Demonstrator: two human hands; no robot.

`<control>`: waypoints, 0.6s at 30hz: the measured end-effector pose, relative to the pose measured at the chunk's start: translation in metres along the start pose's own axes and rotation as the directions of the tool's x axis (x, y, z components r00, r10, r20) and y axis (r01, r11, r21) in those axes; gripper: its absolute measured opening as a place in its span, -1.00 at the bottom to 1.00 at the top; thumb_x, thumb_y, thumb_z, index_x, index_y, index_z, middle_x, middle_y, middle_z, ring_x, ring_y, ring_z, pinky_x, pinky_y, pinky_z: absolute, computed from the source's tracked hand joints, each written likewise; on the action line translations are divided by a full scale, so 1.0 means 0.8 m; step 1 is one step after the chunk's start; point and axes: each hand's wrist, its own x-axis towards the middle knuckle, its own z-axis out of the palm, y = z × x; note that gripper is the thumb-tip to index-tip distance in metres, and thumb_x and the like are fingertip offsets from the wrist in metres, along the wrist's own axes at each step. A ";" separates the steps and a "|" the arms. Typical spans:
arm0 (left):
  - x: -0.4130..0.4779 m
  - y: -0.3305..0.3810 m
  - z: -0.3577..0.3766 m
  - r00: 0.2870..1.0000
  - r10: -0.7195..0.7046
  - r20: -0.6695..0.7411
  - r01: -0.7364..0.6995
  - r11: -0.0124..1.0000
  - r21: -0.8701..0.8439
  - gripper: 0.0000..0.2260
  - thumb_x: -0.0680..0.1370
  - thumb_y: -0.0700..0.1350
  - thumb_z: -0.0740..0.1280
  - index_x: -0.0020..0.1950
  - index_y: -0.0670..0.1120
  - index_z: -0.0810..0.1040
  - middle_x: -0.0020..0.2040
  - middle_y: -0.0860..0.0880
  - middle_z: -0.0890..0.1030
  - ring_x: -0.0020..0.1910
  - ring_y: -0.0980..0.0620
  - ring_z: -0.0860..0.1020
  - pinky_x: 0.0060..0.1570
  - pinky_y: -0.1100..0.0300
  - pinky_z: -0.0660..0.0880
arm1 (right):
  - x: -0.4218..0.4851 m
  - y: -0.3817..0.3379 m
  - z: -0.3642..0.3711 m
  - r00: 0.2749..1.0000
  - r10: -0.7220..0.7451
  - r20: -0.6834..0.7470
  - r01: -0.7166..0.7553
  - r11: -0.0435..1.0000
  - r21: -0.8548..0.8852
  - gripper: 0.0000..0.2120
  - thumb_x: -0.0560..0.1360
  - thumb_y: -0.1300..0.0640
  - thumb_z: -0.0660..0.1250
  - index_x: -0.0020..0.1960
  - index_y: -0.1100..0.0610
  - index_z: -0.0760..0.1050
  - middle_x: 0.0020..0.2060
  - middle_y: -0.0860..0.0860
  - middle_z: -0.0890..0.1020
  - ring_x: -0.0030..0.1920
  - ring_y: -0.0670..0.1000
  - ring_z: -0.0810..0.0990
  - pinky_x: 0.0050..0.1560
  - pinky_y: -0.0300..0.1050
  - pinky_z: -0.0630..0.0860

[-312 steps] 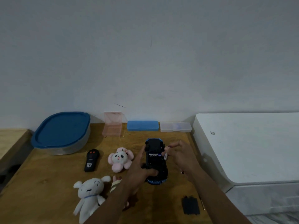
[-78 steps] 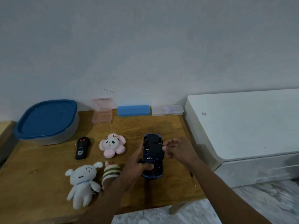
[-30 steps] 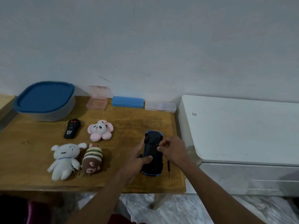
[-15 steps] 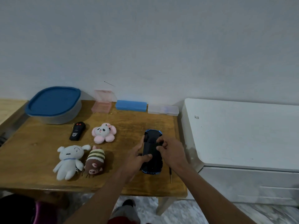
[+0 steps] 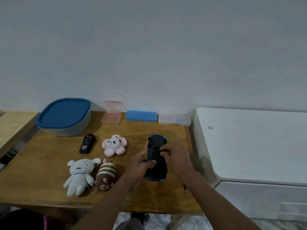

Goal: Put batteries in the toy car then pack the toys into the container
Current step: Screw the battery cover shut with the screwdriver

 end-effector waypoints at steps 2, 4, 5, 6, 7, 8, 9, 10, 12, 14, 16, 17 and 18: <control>0.006 0.001 -0.004 1.000 0.011 0.020 -0.011 1.000 -0.003 -0.31 0.52 -0.29 0.36 0.48 0.29 0.25 0.25 0.06 0.62 0.24 -0.06 0.57 0.27 -0.16 0.48 | 0.006 -0.006 -0.001 1.000 -0.017 0.010 0.018 0.999 -0.044 -0.78 0.53 0.14 0.32 0.16 0.09 0.61 0.03 0.03 0.67 -0.04 -0.05 0.61 -0.01 -0.24 0.55; 0.011 0.002 -0.008 0.999 0.009 0.036 -0.008 1.000 -0.008 -0.31 0.53 -0.31 0.34 0.50 0.27 0.24 0.28 0.03 0.60 0.25 -0.08 0.56 0.27 -0.16 0.49 | 0.011 -0.009 0.000 1.000 -0.001 0.010 0.002 0.998 -0.062 -0.78 0.53 0.13 0.32 0.15 0.08 0.60 0.03 0.02 0.66 -0.03 -0.06 0.61 -0.01 -0.23 0.56; 0.014 0.002 -0.012 0.999 0.008 0.040 -0.008 1.000 -0.003 -0.30 0.53 -0.31 0.34 0.51 0.25 0.23 0.29 0.02 0.59 0.26 -0.08 0.56 0.27 -0.16 0.48 | 0.014 -0.011 0.001 1.000 0.021 0.011 -0.020 0.998 -0.057 -0.78 0.52 0.13 0.33 0.15 0.06 0.60 0.04 0.02 0.66 -0.03 -0.07 0.60 -0.01 -0.24 0.55; 0.016 0.002 -0.016 0.999 0.011 0.045 -0.011 1.000 0.009 -0.30 0.52 -0.30 0.35 0.52 0.24 0.22 0.29 0.01 0.59 0.26 -0.08 0.56 0.27 -0.16 0.48 | 0.016 -0.013 0.004 0.999 0.042 0.011 -0.041 0.998 -0.054 -0.79 0.52 0.12 0.33 0.15 0.05 0.59 0.04 0.01 0.66 -0.02 -0.08 0.60 -0.01 -0.26 0.54; 0.018 0.003 -0.021 0.999 0.013 0.051 -0.014 1.000 0.019 -0.31 0.52 -0.30 0.35 0.52 0.23 0.23 0.28 0.01 0.59 0.25 -0.08 0.56 0.27 -0.15 0.49 | 0.017 -0.017 0.006 0.998 0.055 0.009 -0.055 0.997 -0.054 -0.79 0.52 0.12 0.34 0.15 0.04 0.59 0.05 0.00 0.65 -0.02 -0.09 0.59 -0.01 -0.27 0.54; 0.020 0.004 -0.026 0.998 0.012 0.056 -0.014 1.000 0.024 -0.32 0.52 -0.30 0.35 0.52 0.21 0.24 0.27 0.01 0.60 0.24 -0.08 0.57 0.27 -0.14 0.49 | 0.017 -0.020 0.010 0.998 0.061 0.005 -0.061 0.997 -0.054 -0.79 0.52 0.11 0.34 0.15 0.03 0.59 0.06 -0.01 0.65 -0.01 -0.09 0.59 0.00 -0.26 0.54; 0.021 0.004 -0.033 0.998 0.007 0.055 -0.009 1.000 0.023 -0.34 0.53 -0.30 0.34 0.52 0.19 0.27 0.26 0.01 0.61 0.23 -0.07 0.57 0.26 -0.13 0.50 | 0.018 -0.025 0.014 0.998 0.065 0.003 -0.064 0.997 -0.052 -0.78 0.53 0.11 0.33 0.16 0.03 0.58 0.06 -0.01 0.64 -0.01 -0.09 0.58 -0.01 -0.26 0.54; 0.020 0.004 -0.041 0.999 0.004 0.050 -0.004 1.000 0.014 -0.36 0.53 -0.32 0.33 0.50 0.17 0.29 0.23 0.01 0.62 0.21 -0.07 0.58 0.26 -0.12 0.50 | 0.017 -0.031 0.019 0.998 0.070 0.004 -0.069 0.997 -0.045 -0.78 0.53 0.12 0.32 0.17 0.04 0.58 0.05 -0.01 0.63 -0.02 -0.10 0.58 -0.02 -0.28 0.53; 0.016 0.003 -0.056 0.999 -0.003 0.044 0.003 1.000 -0.008 -0.40 0.54 -0.34 0.31 0.48 0.13 0.32 0.18 -0.01 0.65 0.17 -0.08 0.60 0.24 -0.12 0.52 | 0.015 -0.043 0.032 0.997 0.083 -0.001 -0.083 0.996 -0.018 -0.78 0.54 0.14 0.32 0.17 0.07 0.58 0.03 -0.01 0.63 -0.04 -0.10 0.57 -0.07 -0.31 0.50; 0.012 -0.004 -0.071 0.998 -0.019 0.059 0.020 1.000 -0.017 -0.44 0.54 -0.35 0.30 0.48 0.05 0.36 0.15 -0.04 0.67 0.16 -0.09 0.62 0.23 -0.14 0.52 | 0.010 -0.054 0.048 0.993 0.115 -0.018 -0.115 0.993 0.003 -0.79 0.52 0.15 0.34 0.14 0.07 0.59 0.00 0.01 0.65 -0.09 -0.11 0.56 -0.12 -0.31 0.51; 0.009 -0.013 -0.084 0.996 -0.024 0.084 0.025 1.000 -0.008 -0.47 0.54 -0.35 0.30 0.47 0.01 0.38 0.18 -0.03 0.66 0.18 -0.09 0.61 0.24 -0.13 0.52 | 0.004 -0.061 0.060 0.988 0.148 -0.043 -0.147 0.989 0.021 -0.80 0.50 0.15 0.37 0.12 0.08 0.60 -0.03 0.00 0.65 -0.12 -0.13 0.54 -0.18 -0.36 0.47; 0.007 -0.016 -0.089 0.995 -0.023 0.096 0.023 1.000 -0.003 -0.48 0.55 -0.34 0.29 0.47 0.01 0.39 0.19 -0.03 0.65 0.19 -0.08 0.60 0.24 -0.13 0.51 | -0.001 -0.065 0.064 0.985 0.163 -0.050 -0.161 0.986 0.028 -0.81 0.49 0.15 0.38 0.11 0.08 0.60 -0.05 -0.03 0.64 -0.13 -0.15 0.53 -0.21 -0.41 0.43; 0.005 -0.020 -0.093 0.994 -0.024 0.107 0.024 1.000 -0.003 -0.47 0.55 -0.33 0.30 0.49 0.01 0.36 0.22 -0.03 0.64 0.21 -0.08 0.59 0.25 -0.13 0.50 | -0.005 -0.069 0.067 0.983 0.178 -0.053 -0.176 0.984 0.037 -0.82 0.50 0.15 0.38 0.10 0.08 0.60 -0.07 -0.06 0.61 -0.13 -0.15 0.52 -0.22 -0.43 0.40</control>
